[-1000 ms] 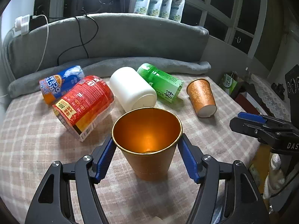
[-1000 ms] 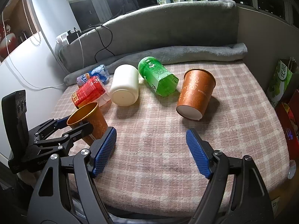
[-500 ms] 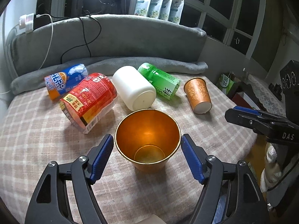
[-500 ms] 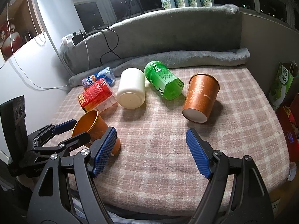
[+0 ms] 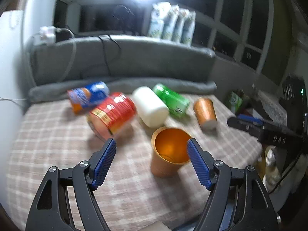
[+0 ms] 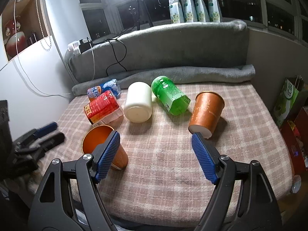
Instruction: Flip cup upright
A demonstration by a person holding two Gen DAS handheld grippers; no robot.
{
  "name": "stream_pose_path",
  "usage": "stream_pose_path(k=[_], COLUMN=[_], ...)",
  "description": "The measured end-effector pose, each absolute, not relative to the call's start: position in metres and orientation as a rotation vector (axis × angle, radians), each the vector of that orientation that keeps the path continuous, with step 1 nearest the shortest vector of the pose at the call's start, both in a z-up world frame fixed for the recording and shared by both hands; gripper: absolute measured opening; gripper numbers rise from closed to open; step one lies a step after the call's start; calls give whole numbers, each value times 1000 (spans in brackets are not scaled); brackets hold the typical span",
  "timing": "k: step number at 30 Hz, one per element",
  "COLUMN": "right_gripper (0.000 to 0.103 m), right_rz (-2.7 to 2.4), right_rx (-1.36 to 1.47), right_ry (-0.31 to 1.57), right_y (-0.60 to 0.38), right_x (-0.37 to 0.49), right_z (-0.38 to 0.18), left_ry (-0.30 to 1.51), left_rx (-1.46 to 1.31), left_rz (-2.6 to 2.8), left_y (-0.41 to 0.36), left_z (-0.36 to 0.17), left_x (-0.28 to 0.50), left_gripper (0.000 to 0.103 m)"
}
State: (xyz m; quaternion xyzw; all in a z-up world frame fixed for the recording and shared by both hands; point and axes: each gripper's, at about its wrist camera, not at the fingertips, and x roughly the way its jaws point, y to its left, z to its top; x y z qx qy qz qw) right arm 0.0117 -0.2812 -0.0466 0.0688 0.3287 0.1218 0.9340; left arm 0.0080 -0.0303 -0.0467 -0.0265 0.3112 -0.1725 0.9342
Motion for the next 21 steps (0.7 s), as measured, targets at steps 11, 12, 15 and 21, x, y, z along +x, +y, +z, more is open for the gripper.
stream_pose_path(k=[11, 12, 15, 21], right_gripper=[90, 90, 96, 101], right_rz=[158, 147, 104, 37], right_rx=[70, 64, 46, 13], right_ry=[536, 523, 484, 414], right_y=[-272, -272, -270, -269], right_x=[4, 3, 2, -4], right_z=[-30, -29, -25, -16], left_ry=[398, 383, 354, 325], left_rx=[-48, -47, -53, -41], left_rz=[-109, -92, -61, -32], left_y=[9, 11, 15, 15], left_z=[-11, -9, -4, 0], left_x=[-13, -14, -17, -20], left_gripper=[79, 79, 80, 80])
